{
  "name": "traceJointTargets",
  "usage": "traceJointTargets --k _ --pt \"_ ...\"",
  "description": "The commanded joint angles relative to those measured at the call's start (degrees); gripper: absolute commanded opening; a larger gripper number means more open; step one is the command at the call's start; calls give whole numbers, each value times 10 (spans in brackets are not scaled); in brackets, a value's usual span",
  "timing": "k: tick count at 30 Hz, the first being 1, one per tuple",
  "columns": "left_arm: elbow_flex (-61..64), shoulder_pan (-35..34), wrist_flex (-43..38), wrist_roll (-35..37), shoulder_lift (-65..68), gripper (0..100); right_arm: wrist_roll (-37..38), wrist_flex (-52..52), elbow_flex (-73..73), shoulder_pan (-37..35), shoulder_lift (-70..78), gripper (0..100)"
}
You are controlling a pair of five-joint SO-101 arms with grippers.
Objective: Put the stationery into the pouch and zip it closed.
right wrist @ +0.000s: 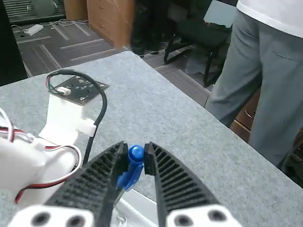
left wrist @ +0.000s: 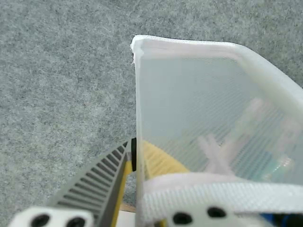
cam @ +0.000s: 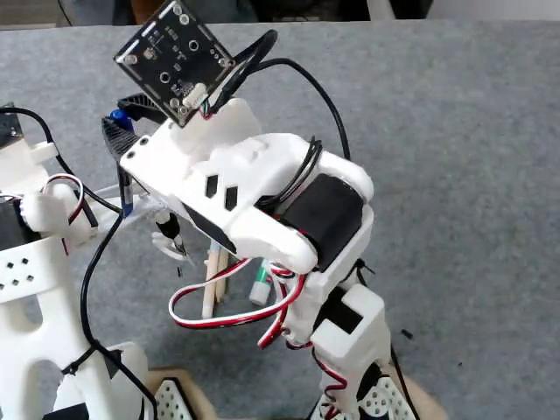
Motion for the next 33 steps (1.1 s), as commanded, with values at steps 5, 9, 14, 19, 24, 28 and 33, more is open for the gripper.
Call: traceJointTargets --k 5,9,14,19,24,28,33 --pt "-4 -5 1 4 17 28 9 4 -16 -10 -1 156" --pt "-4 -5 1 4 17 28 9 4 -16 -10 -1 188" --pt "-4 -4 0 4 17 28 9 4 -16 -10 -1 188" --pt "-4 -2 0 4 17 28 9 4 -16 -3 -5 188" --pt "-36 -5 11 3 17 28 9 4 -16 73 -6 189" --pt "-47 0 11 3 16 28 5 4 -16 179 -6 188" --pt "-42 0 13 3 16 28 4 4 -16 295 -2 188"
